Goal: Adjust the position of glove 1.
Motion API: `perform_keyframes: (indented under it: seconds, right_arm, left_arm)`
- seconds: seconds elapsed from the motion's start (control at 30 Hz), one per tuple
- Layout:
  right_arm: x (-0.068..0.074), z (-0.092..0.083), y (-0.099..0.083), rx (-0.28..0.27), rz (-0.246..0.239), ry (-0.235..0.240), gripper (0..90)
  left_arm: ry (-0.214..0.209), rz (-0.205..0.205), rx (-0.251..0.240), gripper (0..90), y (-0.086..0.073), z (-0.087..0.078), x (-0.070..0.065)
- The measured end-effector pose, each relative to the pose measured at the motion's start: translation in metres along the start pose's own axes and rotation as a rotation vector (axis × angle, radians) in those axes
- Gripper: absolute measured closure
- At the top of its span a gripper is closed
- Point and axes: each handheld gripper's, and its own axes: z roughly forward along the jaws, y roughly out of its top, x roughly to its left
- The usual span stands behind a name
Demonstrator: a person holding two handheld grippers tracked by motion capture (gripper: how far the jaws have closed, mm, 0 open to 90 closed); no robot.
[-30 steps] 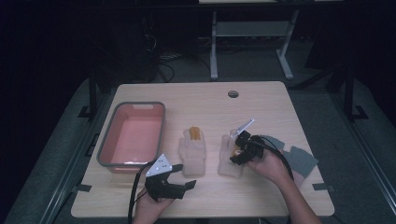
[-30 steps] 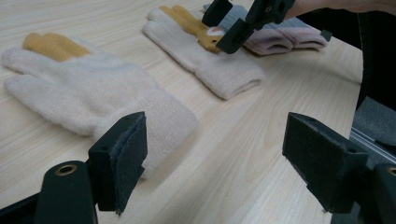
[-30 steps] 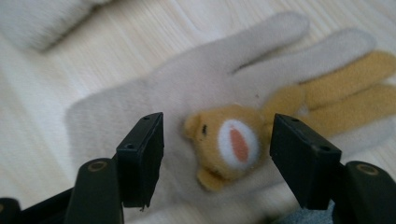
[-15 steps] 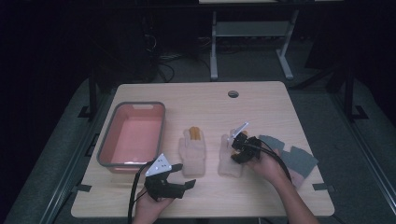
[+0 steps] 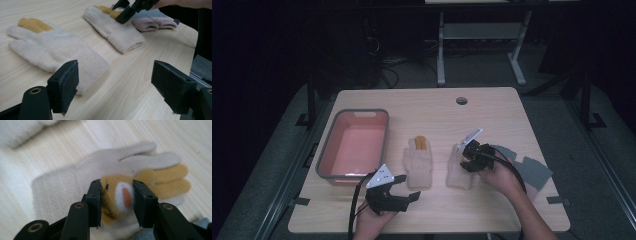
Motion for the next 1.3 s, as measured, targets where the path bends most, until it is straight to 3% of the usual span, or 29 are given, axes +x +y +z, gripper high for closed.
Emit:
perform_keyframes:
  seconds: [0.27,0.5,0.73,0.9,1.3]
  right_arm:
    - [0.004,-0.022,0.012,-0.035,-0.035,-0.01,61.1]
    - [0.013,-0.041,0.043,-0.085,-0.103,-0.005,61.0]
    - [0.025,-0.037,0.07,-0.104,-0.157,0.03,60.8]
    - [0.038,-0.025,0.093,-0.122,-0.221,0.068,60.5]
    - [0.053,-0.003,0.115,-0.123,-0.294,0.118,60.1]
  left_arm:
    - [0.009,-0.011,-0.007,21.8,0.0,-0.002,0.0]
    - [0.027,-0.022,-0.031,21.7,0.001,-0.008,0.002]
    - [0.037,-0.007,-0.036,21.8,0.002,-0.012,0.001]
    - [0.039,-0.029,-0.05,21.8,0.001,-0.012,0.001]
    - [0.043,-0.03,-0.048,21.8,0.002,-0.015,0.001]
